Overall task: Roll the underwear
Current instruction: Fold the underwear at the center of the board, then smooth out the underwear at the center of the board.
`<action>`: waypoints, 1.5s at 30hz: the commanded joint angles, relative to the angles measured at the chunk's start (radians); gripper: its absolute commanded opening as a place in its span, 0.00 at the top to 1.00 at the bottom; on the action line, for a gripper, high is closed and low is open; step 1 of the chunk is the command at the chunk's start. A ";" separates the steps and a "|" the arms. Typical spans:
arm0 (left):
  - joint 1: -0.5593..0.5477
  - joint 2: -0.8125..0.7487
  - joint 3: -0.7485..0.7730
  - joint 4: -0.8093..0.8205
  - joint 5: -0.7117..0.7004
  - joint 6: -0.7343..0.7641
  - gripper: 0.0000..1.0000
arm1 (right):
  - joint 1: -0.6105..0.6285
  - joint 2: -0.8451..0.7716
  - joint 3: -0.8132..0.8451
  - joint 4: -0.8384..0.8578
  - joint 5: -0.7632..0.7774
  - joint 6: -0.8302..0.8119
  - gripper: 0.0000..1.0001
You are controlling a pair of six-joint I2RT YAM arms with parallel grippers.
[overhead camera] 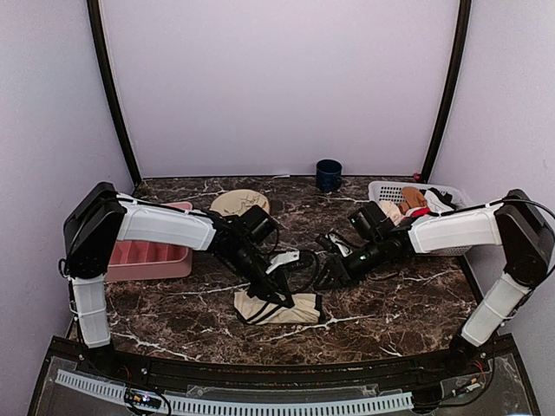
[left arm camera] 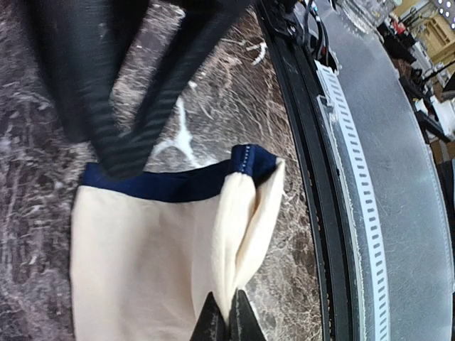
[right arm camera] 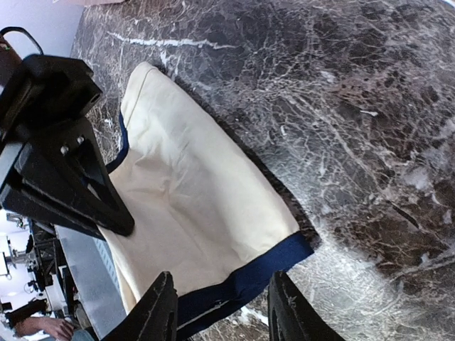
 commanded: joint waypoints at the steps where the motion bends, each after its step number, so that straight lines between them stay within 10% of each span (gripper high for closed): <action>1: 0.048 0.046 0.046 -0.022 0.093 -0.021 1.00 | -0.011 -0.083 -0.050 0.059 0.008 0.013 0.55; 14: 0.102 0.156 0.107 0.010 0.021 -0.069 0.96 | 0.004 -0.135 -0.104 0.191 -0.040 0.092 0.58; 28: 0.163 0.106 0.161 -0.038 -0.036 -0.190 0.63 | 0.115 -0.199 -0.156 0.301 -0.030 0.185 0.65; 45: 0.095 -0.464 -0.494 0.445 -0.218 -0.593 0.51 | 0.131 0.097 0.039 0.072 0.121 -0.054 0.75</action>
